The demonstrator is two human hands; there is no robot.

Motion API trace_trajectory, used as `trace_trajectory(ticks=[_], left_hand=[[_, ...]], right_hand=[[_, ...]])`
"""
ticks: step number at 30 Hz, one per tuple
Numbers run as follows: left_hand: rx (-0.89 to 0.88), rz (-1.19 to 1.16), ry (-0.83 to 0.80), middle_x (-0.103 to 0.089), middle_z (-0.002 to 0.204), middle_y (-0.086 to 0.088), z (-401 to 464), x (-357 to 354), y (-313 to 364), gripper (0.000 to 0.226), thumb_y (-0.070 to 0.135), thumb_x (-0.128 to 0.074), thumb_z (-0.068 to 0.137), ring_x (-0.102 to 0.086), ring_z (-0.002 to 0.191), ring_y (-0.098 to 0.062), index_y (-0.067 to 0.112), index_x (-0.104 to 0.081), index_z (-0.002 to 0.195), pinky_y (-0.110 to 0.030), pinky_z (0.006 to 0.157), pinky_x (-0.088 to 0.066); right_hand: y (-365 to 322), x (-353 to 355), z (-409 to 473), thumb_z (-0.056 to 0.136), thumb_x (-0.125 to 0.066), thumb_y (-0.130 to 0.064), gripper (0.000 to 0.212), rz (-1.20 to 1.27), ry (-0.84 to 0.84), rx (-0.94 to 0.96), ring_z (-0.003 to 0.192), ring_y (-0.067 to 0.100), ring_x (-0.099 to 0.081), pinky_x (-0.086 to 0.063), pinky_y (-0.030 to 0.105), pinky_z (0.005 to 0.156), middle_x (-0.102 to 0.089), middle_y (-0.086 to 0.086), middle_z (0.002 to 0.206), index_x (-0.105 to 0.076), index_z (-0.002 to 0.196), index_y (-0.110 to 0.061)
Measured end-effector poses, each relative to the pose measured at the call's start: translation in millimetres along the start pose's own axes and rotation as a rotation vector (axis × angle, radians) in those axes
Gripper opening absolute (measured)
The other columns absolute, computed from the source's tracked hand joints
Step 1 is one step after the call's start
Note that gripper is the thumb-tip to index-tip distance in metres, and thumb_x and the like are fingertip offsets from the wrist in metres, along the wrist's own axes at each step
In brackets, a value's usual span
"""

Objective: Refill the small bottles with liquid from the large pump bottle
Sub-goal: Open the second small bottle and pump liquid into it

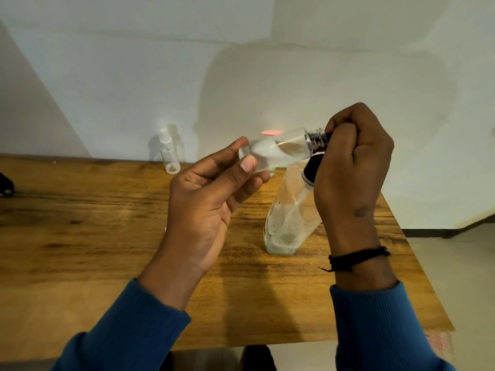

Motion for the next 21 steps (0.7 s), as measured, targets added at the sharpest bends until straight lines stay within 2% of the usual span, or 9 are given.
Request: trace_trajectory(ticks=[3, 7, 12, 15, 18, 21], left_hand=[[-0.006, 0.003, 0.000, -0.075, 0.104, -0.014, 0.8, 1.8, -0.2, 0.042, 0.008, -0.070, 0.073, -0.074, 0.081, -0.025, 0.005, -0.069, 0.115, -0.021, 0.072, -0.058], [0.000, -0.005, 0.006, -0.075, 0.105, -0.015, -0.9, 2.0, 0.2, 0.043, 0.008, -0.070, 0.072, -0.074, 0.082, -0.025, 0.005, -0.069, 0.115, -0.021, 0.071, -0.058], [-0.009, 0.004, -0.008, -0.075, 0.104, -0.013, 0.8, 0.4, 1.8, 0.041, 0.008, -0.069, 0.073, -0.074, 0.081, -0.024, 0.005, -0.069, 0.114, -0.021, 0.072, -0.058], [-0.008, -0.005, 0.001, -0.075, 0.104, -0.014, -0.6, 1.4, 2.6, 0.042, 0.008, -0.070, 0.072, -0.074, 0.081, -0.025, 0.005, -0.070, 0.114, -0.021, 0.072, -0.059], [-0.007, 0.004, -0.007, -0.076, 0.102, -0.011, -0.9, -0.5, 2.3, 0.042, 0.009, -0.069, 0.073, -0.074, 0.081, -0.024, 0.005, -0.069, 0.114, -0.021, 0.072, -0.058], [-0.017, 0.013, -0.005, -0.076, 0.098, -0.010, 0.1, 0.1, 2.7, 0.042, 0.009, -0.069, 0.073, -0.074, 0.080, -0.024, 0.005, -0.069, 0.114, -0.021, 0.073, -0.058]], right_hand=[[2.2, -3.6, -3.8, 0.089, -0.034, 0.004, 0.023, 0.040, 0.013, -0.017, 0.048, 0.005, -0.037, -0.028, 0.015, 0.048, -0.037, -0.006, 0.057, -0.048, 0.074, -0.007], [3.3, -2.7, -4.8, 0.089, -0.035, 0.001, 0.022, 0.028, 0.006, -0.014, 0.048, 0.004, -0.037, -0.027, 0.020, 0.047, -0.038, -0.008, 0.056, -0.048, 0.074, -0.007], [-0.3, -2.2, -5.4, 0.090, -0.035, 0.005, 0.024, 0.050, 0.040, 0.000, 0.048, 0.003, -0.038, -0.028, 0.010, 0.050, -0.038, -0.006, 0.058, -0.049, 0.074, -0.007], [2.4, -3.6, -7.3, 0.090, -0.035, 0.002, 0.022, 0.045, 0.028, -0.015, 0.049, 0.006, -0.038, -0.029, 0.013, 0.050, -0.038, -0.007, 0.058, -0.048, 0.074, -0.007], [-1.3, -0.6, -2.5, 0.089, -0.035, 0.003, 0.023, 0.022, 0.016, -0.004, 0.050, 0.005, -0.037, -0.029, 0.007, 0.050, -0.039, -0.007, 0.058, -0.048, 0.074, -0.007], [0.5, -4.6, -4.4, 0.090, -0.034, 0.005, 0.024, 0.083, 0.013, -0.031, 0.048, 0.007, -0.033, -0.030, 0.008, 0.049, -0.036, -0.005, 0.057, -0.048, 0.074, -0.007]])
Point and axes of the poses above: each hand's wrist, its own z-axis towards the middle knuckle, its own x-axis out of the back of the hand, y = z × x, the point moved 7 cm from there along z, towards the middle knuckle
